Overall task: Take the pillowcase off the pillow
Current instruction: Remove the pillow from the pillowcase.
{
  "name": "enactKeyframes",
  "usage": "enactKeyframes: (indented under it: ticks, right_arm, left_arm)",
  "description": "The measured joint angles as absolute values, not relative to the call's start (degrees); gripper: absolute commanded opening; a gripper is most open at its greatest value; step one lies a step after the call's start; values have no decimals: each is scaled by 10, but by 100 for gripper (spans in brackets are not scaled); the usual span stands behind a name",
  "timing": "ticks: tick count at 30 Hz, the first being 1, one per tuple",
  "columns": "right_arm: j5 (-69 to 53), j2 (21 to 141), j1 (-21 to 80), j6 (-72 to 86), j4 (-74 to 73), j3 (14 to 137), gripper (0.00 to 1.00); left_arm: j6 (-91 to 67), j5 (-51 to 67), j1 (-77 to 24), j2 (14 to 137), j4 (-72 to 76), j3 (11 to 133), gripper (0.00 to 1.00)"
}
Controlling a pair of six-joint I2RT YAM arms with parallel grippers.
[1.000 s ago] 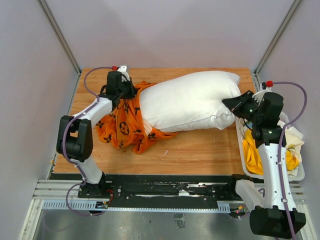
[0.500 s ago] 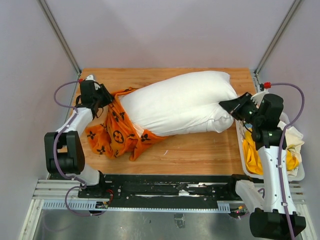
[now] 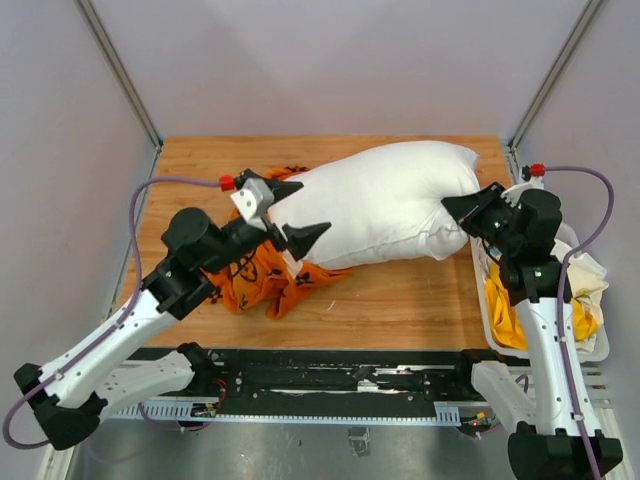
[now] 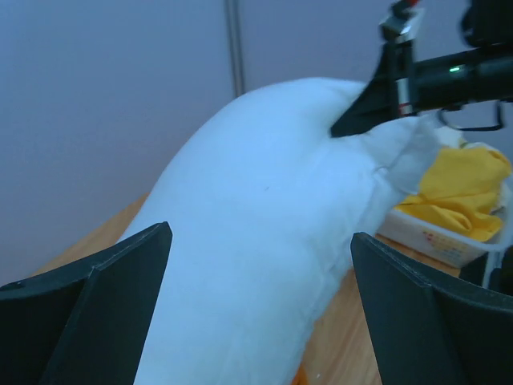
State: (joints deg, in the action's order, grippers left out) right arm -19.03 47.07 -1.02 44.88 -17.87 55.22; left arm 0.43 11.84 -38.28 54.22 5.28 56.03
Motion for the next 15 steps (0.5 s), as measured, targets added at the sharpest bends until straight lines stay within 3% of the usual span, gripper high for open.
enactKeyframes:
  ticks: [6, 11, 15]
  right_arm:
    - [-159, 476, 20, 447, -178, 558, 1]
    - [-135, 478, 50, 445, -179, 567, 1]
    - [-119, 479, 71, 436, -181, 577, 1]
  left_arm:
    - [118, 38, -571, 510, 103, 544, 99]
    - [227, -118, -692, 679, 145, 565, 99]
    - [300, -198, -723, 823, 168, 568, 99]
